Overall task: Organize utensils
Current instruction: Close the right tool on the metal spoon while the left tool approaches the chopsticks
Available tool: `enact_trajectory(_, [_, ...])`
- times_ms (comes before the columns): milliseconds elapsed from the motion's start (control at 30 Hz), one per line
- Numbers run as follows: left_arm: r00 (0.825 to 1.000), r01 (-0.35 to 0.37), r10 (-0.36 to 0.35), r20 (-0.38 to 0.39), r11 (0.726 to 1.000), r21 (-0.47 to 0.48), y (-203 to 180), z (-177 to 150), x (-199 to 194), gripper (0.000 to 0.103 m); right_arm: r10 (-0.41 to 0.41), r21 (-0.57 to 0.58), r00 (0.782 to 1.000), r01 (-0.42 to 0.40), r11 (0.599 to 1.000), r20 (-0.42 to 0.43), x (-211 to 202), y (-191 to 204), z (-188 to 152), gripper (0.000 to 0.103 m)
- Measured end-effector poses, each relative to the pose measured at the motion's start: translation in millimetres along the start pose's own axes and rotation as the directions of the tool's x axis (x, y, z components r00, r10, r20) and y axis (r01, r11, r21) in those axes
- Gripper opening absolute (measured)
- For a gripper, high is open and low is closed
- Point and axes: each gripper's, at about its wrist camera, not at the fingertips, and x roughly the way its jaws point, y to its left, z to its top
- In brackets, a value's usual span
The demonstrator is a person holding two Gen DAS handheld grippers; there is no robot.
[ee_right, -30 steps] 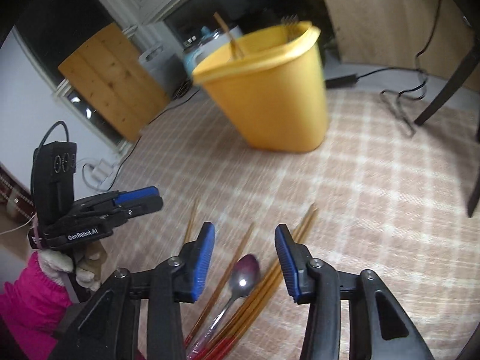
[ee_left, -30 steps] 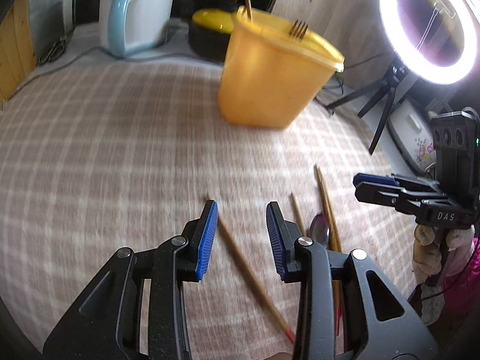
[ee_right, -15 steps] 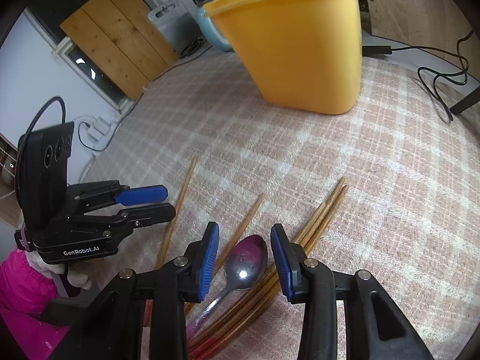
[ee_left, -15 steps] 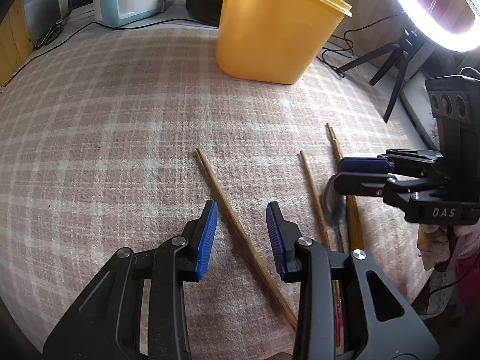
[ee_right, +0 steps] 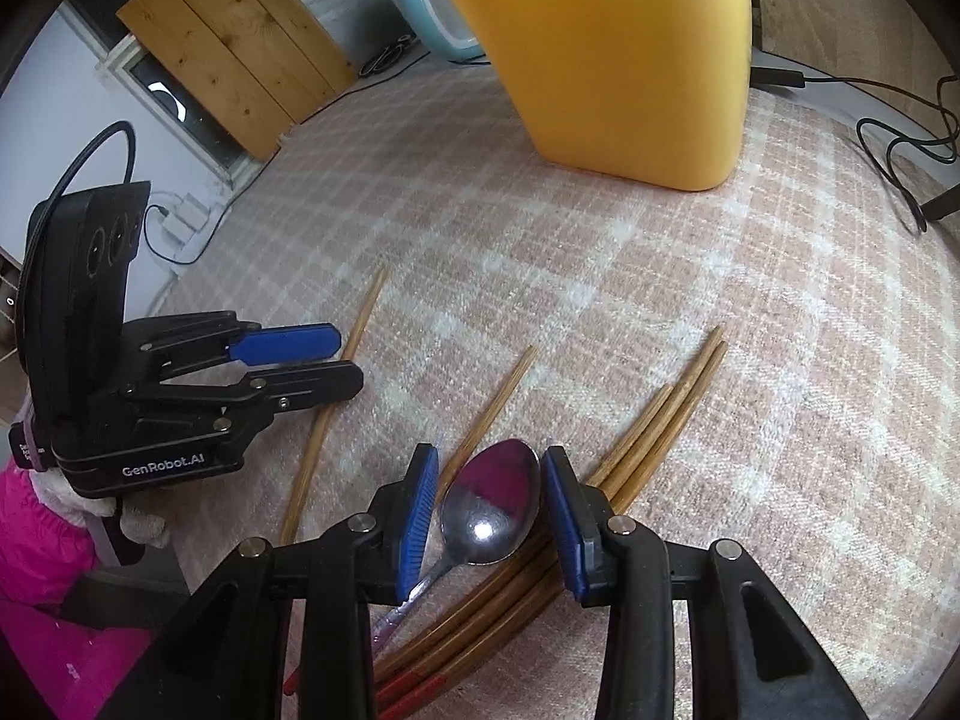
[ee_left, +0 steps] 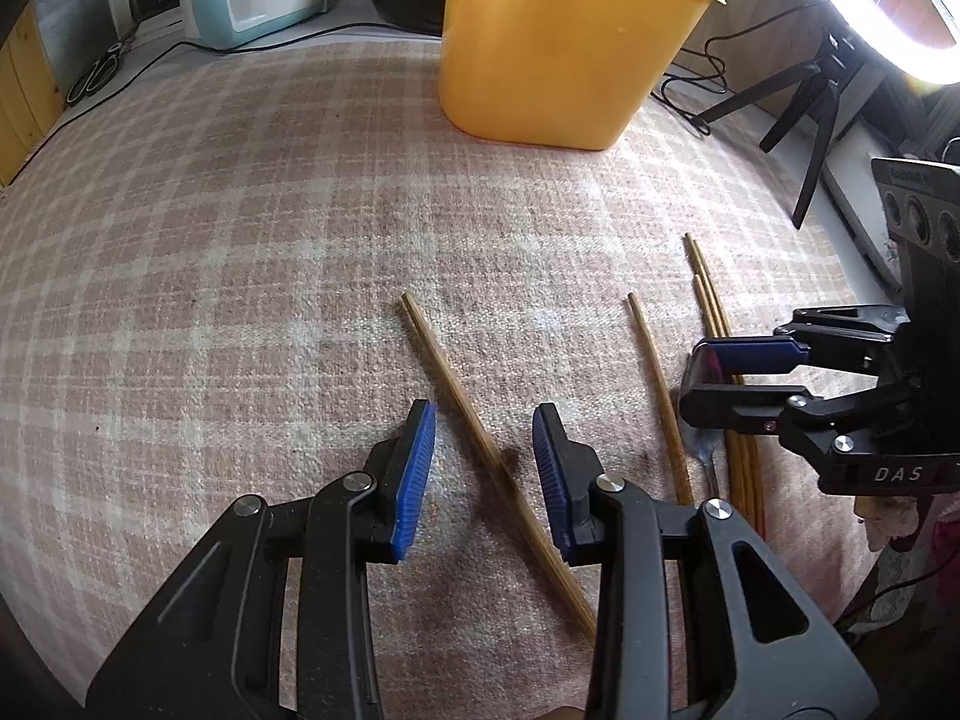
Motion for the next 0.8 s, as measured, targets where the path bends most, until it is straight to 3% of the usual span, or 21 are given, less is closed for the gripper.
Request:
enact_trajectory(100, [1.000, -0.005, 0.005, 0.001, 1.000, 0.008, -5.6, 3.2, 5.4, 0.033, -0.003, 0.008, 1.000, 0.003, 1.000, -0.001, 0.4, 0.9, -1.4, 0.033])
enact_trajectory(200, [1.000, -0.002, 0.002, 0.011, 1.000, 0.005, -4.2, 3.7, 7.1, 0.032, -0.042, -0.019, 0.999, 0.042, 0.999, -0.006, 2.1, 6.9, -6.6, 0.022])
enact_trajectory(267, [1.000, -0.021, 0.021, 0.022, 1.000, 0.010, -1.5, 3.7, 6.8, 0.015, -0.063, -0.026, 0.998, 0.063, 0.998, -0.009, 2.2, 8.4, -9.4, 0.010])
enact_trajectory(533, [0.999, 0.037, -0.036, 0.025, 0.998, -0.045, 11.5, 4.3, 5.9, 0.004, -0.070, -0.007, 0.997, 0.071, 0.997, 0.026, -3.6, 12.3, -15.2, 0.001])
enact_trajectory(800, [0.993, 0.090, -0.083, 0.080, 0.991, -0.095, 28.5, 5.7, -17.7, 0.004, -0.080, 0.018, 0.993, 0.079, 0.997, 0.082, -23.7, 12.2, -14.9, 0.000])
